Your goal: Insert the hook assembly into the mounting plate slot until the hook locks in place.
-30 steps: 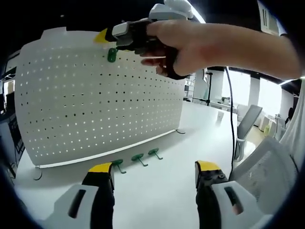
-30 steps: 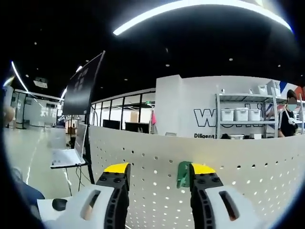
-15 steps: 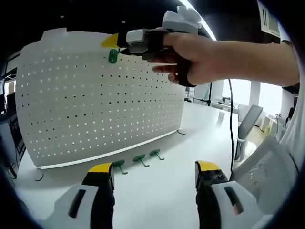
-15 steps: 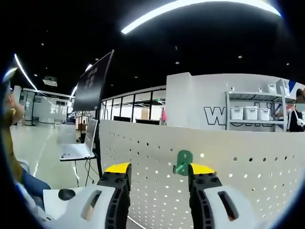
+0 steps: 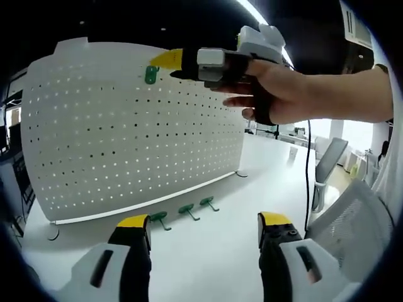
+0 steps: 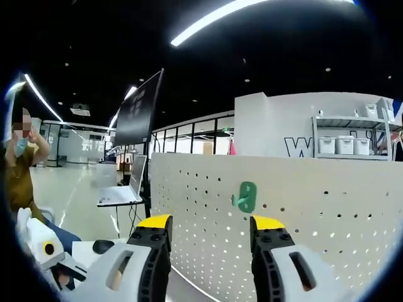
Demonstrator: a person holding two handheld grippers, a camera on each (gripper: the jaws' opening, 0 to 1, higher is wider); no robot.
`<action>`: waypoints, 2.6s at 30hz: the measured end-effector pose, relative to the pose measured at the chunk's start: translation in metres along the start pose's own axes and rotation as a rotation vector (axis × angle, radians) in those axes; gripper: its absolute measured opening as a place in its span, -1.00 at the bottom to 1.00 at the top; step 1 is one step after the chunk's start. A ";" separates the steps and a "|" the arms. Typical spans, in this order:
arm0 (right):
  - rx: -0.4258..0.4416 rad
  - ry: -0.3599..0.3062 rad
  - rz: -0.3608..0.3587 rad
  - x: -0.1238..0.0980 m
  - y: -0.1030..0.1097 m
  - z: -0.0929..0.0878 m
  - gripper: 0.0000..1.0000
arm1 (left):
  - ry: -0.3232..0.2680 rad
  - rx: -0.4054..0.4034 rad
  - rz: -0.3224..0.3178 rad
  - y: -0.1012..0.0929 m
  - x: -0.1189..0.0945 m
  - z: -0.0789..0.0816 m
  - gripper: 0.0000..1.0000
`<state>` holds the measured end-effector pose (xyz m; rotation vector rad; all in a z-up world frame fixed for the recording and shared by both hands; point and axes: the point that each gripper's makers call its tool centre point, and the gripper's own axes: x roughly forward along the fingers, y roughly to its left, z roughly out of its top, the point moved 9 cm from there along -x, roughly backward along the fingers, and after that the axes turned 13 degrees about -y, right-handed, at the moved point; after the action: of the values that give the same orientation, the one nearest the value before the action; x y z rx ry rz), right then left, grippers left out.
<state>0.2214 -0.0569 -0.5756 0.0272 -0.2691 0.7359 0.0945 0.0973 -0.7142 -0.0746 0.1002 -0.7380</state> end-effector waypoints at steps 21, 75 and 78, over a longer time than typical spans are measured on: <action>0.025 0.128 0.032 -0.079 -0.001 -0.030 0.06 | -0.008 0.008 -0.010 0.001 0.000 0.007 0.44; 0.075 0.386 -0.053 -0.209 -0.007 -0.082 0.17 | 0.016 0.002 -0.015 0.006 -0.009 0.005 0.46; 0.079 0.396 -0.058 -0.214 -0.008 -0.083 0.18 | 0.022 0.003 -0.017 0.006 -0.010 0.004 0.45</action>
<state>0.0942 -0.1944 -0.7095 -0.0356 0.1387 0.6779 0.0917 0.1093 -0.7100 -0.0643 0.1197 -0.7556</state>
